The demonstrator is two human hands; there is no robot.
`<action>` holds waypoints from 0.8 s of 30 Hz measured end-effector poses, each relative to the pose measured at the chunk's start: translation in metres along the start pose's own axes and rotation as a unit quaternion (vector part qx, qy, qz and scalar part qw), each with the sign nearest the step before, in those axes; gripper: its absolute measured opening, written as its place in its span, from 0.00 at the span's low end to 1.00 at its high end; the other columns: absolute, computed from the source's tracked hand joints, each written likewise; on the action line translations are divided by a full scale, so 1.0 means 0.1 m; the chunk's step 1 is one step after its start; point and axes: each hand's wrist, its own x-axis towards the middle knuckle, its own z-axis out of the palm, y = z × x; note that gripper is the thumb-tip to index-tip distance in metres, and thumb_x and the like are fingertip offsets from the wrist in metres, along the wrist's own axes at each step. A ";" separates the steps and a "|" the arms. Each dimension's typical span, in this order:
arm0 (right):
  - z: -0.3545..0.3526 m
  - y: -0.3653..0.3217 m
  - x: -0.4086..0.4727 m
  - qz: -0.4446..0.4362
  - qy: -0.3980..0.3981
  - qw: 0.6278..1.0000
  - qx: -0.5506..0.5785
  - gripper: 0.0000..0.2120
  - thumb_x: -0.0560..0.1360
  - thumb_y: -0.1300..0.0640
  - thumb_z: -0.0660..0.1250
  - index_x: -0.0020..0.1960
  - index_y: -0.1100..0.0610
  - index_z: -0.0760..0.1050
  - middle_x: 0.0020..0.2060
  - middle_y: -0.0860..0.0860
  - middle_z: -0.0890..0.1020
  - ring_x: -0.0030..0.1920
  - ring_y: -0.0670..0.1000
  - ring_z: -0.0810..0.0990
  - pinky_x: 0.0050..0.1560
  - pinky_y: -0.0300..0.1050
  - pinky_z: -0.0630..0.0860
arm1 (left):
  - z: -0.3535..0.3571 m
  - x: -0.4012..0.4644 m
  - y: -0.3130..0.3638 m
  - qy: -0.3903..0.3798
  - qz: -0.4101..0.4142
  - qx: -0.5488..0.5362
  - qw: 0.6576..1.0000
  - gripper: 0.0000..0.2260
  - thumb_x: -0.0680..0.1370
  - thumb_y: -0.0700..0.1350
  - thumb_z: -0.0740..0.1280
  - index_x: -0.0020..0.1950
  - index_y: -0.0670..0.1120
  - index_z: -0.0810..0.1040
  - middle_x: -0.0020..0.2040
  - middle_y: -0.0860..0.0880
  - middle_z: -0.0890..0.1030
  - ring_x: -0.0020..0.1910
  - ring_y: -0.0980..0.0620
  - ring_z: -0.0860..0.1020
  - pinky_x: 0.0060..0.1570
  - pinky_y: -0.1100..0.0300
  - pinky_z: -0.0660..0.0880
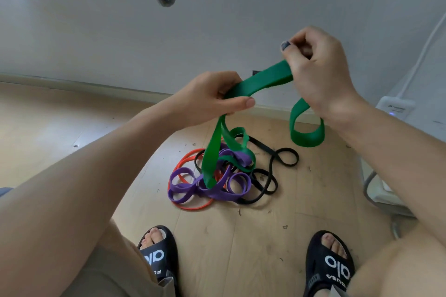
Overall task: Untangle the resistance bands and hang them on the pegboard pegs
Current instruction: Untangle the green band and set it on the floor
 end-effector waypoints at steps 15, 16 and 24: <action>0.03 0.18 -0.09 0.045 -0.207 0.970 -0.118 0.12 0.84 0.55 0.58 0.52 0.54 0.80 0.42 0.48 0.82 0.42 0.46 0.78 0.42 0.40 0.71 | 0.02 -0.14 0.17 -0.014 -0.002 -0.116 0.993 0.08 0.80 0.45 0.71 0.56 0.43 0.79 0.41 0.50 0.83 0.42 0.54 0.84 0.45 0.61 0.80; 0.03 0.15 -0.08 0.045 -0.205 0.973 -0.100 0.12 0.84 0.55 0.58 0.54 0.52 0.80 0.45 0.48 0.84 0.47 0.47 0.80 0.49 0.42 0.74 | 0.04 -0.12 0.18 -0.026 -0.003 -0.108 0.994 0.09 0.80 0.45 0.71 0.58 0.43 0.78 0.43 0.49 0.83 0.44 0.54 0.85 0.47 0.60 0.81; 0.15 0.00 -0.23 0.015 -0.271 0.962 -0.015 0.22 0.83 0.39 0.57 0.45 0.57 0.74 0.39 0.52 0.79 0.41 0.50 0.76 0.46 0.53 0.71 | 0.18 -0.04 0.24 -0.025 0.001 -0.102 0.994 0.08 0.80 0.43 0.72 0.51 0.38 0.79 0.32 0.48 0.79 0.32 0.50 0.76 0.35 0.55 0.72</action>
